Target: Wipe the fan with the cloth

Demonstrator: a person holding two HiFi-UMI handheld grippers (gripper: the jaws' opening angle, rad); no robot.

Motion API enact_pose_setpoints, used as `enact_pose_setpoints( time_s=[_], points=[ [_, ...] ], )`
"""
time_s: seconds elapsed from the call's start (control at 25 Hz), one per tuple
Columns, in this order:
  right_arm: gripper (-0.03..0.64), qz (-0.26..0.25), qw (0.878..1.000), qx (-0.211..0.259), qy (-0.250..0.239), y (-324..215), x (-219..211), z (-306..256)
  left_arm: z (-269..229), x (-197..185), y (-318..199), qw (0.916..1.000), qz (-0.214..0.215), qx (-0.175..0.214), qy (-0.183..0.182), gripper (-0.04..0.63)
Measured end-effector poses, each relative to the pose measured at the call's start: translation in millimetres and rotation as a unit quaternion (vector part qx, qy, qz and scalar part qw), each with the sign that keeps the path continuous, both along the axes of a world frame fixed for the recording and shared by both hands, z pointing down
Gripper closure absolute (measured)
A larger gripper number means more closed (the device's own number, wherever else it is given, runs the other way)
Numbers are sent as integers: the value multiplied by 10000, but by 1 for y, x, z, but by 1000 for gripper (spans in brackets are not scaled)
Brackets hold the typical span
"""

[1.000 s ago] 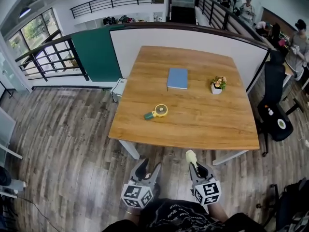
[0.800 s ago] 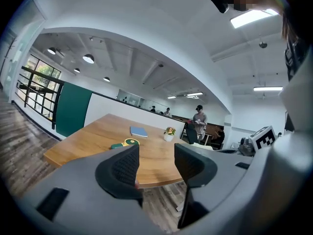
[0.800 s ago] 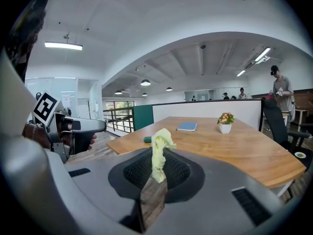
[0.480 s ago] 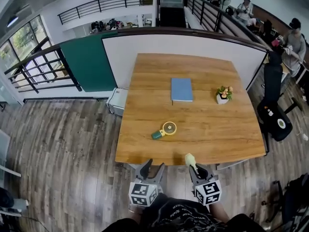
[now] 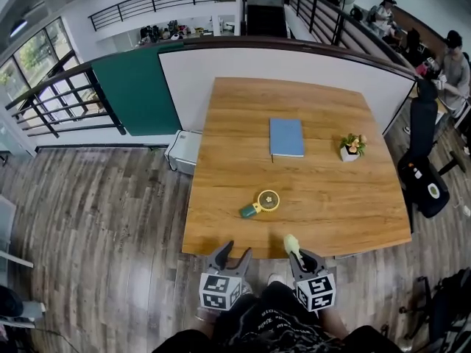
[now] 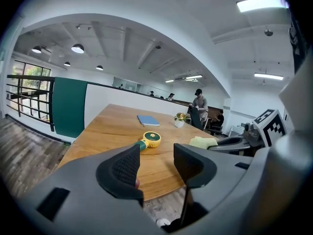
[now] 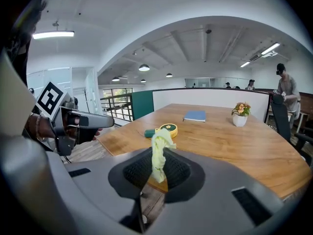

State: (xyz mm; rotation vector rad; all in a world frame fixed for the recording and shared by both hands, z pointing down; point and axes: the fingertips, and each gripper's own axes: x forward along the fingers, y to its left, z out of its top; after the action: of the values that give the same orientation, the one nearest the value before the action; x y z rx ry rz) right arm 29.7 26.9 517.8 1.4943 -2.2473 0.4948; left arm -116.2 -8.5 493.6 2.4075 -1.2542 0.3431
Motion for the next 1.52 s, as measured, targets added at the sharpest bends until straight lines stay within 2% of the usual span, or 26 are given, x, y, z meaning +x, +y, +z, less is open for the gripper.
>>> enact_pose_setpoints(
  time_s=[0.36, 0.64, 0.84, 1.0, 1.04, 1.2, 1.36, 1.52],
  points=[
    [557, -162, 9997, -92, -184, -53, 12, 5, 8, 1, -42, 9994, -164, -180, -256, 362],
    [557, -376, 9991, 160, -53, -118, 30, -12, 9, 17, -87, 9979, -73, 74, -639, 362],
    [557, -407, 9991, 104, -64, -140, 39, -8, 24, 32, -113, 9940, 271, 50, -1056, 360],
    [557, -460, 9989, 21, -73, -146, 42, -2, 46, 40, -128, 9819, 752, 104, -1738, 356],
    [557, -483, 9988, -11, -71, -147, 43, 0, 51, 40, -132, 9801, 823, 69, -1804, 356],
    [557, -627, 9980, -115, 2, -148, 45, 5, 72, 42, -144, 9818, 1017, -339, -1570, 350],
    [557, -739, 9972, -100, 86, -157, 45, 5, 89, 43, -153, 9707, 1428, -511, -1864, 327],
    [557, -765, 9967, -274, -14, -158, 43, 10, 107, 48, -154, 9638, 1701, -757, -1909, 327]
  ],
)
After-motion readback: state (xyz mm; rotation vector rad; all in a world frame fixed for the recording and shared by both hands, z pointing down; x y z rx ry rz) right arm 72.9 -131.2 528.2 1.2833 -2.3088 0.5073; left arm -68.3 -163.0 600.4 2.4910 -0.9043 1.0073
